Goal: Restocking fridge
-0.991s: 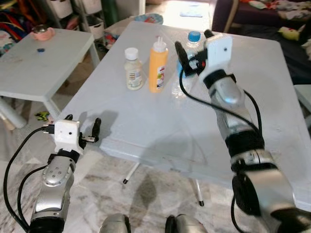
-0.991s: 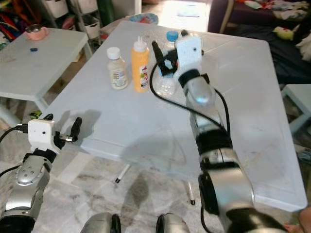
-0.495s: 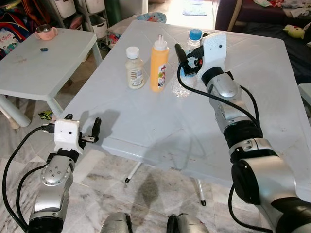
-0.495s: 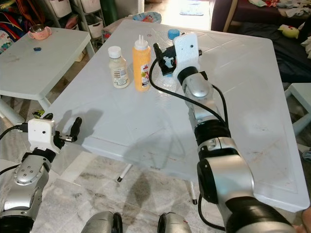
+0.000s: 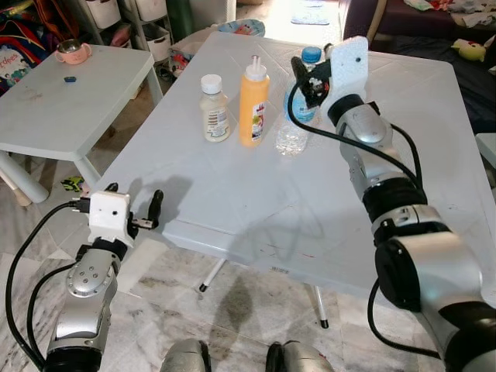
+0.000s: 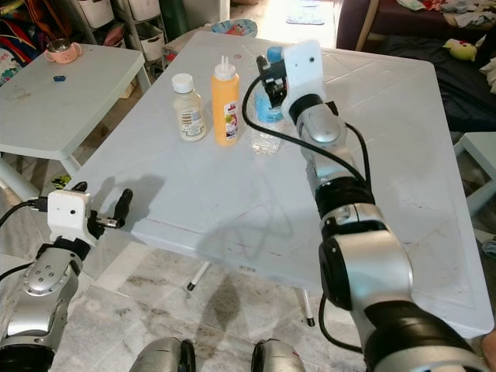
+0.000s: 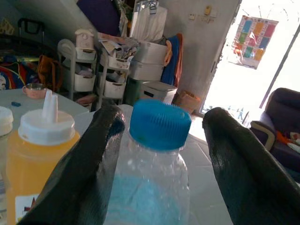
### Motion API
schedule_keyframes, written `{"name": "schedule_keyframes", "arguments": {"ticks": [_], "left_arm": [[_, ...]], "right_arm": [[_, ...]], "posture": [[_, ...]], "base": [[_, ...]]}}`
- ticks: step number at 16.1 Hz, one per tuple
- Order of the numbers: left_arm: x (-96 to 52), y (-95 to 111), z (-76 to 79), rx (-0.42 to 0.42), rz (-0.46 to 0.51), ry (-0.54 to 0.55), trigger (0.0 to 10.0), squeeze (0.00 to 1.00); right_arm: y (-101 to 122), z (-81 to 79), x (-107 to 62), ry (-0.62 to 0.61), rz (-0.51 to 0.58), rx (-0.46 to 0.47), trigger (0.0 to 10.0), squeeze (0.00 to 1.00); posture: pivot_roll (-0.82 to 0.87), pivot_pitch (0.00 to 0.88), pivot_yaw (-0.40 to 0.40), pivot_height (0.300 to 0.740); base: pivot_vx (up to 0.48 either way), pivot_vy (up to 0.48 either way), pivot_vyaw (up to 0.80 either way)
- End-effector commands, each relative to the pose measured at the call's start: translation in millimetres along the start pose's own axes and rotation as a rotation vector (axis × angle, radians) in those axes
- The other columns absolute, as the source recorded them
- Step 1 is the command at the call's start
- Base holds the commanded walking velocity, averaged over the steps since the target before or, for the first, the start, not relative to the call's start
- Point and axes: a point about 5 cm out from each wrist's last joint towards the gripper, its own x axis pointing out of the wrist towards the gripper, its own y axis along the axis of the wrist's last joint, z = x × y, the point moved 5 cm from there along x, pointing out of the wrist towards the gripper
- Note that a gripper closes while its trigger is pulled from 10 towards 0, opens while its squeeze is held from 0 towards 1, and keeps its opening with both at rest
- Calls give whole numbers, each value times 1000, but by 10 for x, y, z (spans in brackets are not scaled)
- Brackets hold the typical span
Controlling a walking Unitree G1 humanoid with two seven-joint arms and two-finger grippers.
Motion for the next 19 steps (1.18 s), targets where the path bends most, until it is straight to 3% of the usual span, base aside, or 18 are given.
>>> {"name": "schedule_keyframes", "arguments": {"ticks": [1, 5, 8, 10, 13, 19], "left_arm": [[-21, 0, -2, 10, -7, -6, 10000, 0], [-18, -7, -3, 15, -13, -16, 10000, 0], [-12, -15, 22, 20, -18, -26, 10000, 0], [-12, -17, 33, 20, -19, -30, 10000, 0], [28, -19, 70, 18, -17, -38, 10000, 0], [112, -18, 152, -1, -6, -41, 10000, 0]], "right_arm": [[61, 58, 30, -13, 7, 4, 2941, 0], [57, 127, 49, -14, -17, -8, 2706, 0], [29, 207, 56, -38, -48, 63, 1961, 0], [36, 195, 54, -32, -39, 74, 2078, 0], [74, 58, 19, 10, 14, 101, 1216, 0], [163, -211, -175, 70, 77, 153, 667, 0]], "posture": [[91, 81, 25, 740], [92, 82, 30, 740], [93, 80, 32, 740], [92, 80, 33, 740], [74, 69, 30, 740], [35, 38, 14, 740]], "base": [[0, 0, 0], [0, 0, 0], [0, 0, 0], [0, 0, 0], [0, 0, 0], [0, 0, 0]]}}
